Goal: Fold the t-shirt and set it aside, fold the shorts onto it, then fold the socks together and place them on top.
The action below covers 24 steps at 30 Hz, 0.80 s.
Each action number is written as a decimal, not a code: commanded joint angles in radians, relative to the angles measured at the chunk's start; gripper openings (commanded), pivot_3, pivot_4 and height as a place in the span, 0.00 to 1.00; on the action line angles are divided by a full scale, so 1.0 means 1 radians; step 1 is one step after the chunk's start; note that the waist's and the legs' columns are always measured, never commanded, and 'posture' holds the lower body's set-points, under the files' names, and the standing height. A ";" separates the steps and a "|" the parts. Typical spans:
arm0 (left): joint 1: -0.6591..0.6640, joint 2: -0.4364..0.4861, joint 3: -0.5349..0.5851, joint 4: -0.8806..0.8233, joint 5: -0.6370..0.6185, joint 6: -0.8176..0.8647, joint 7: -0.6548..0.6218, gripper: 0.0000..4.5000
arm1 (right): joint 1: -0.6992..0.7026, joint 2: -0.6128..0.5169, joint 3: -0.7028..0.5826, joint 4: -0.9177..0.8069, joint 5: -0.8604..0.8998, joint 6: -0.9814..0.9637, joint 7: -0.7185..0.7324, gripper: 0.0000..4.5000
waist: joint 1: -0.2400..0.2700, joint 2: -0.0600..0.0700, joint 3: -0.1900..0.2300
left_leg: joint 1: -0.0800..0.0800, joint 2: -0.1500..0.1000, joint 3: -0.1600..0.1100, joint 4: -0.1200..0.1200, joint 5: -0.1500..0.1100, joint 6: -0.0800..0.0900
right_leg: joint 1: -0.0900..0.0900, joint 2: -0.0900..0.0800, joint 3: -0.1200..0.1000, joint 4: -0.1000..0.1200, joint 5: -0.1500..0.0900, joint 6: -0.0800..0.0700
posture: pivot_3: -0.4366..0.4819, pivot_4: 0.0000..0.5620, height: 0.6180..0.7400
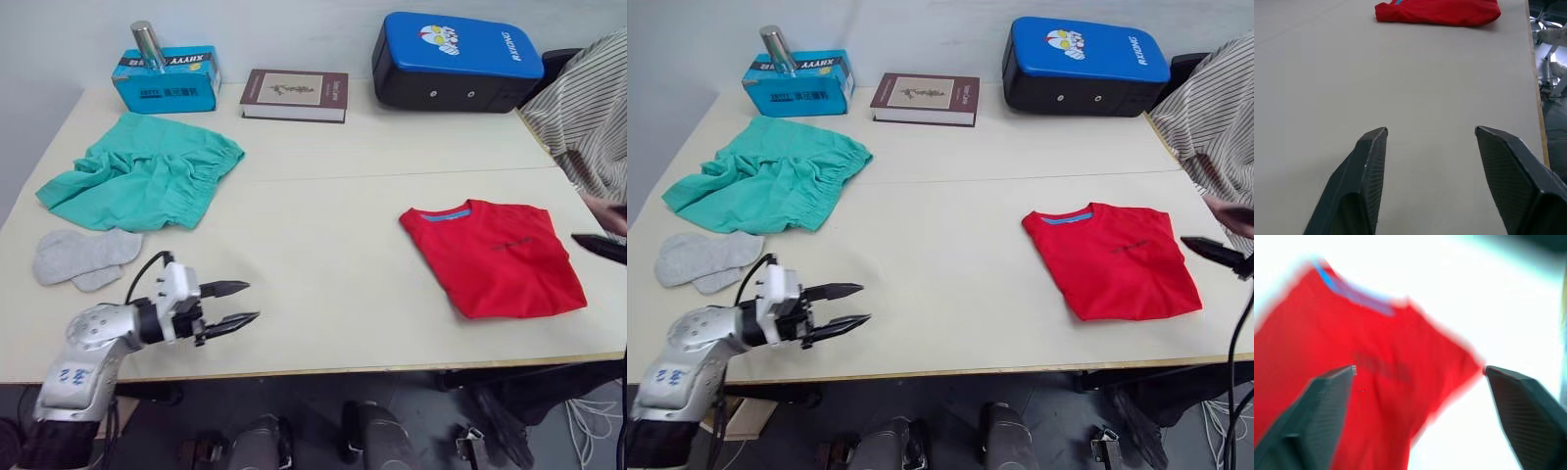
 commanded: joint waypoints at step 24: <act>0.413 0.002 0.504 0.071 0.041 -0.136 0.243 0.99 | 0.297 0.583 0.373 -0.635 -0.071 -0.364 -0.242 1.00 | 0.039 -0.012 -0.001 | -0.001 0.000 -0.008 0.002 -0.010 0.000 | 0.001 -0.003 -0.004 0.001 -0.005 -0.010 | 0.48 0.27 1.00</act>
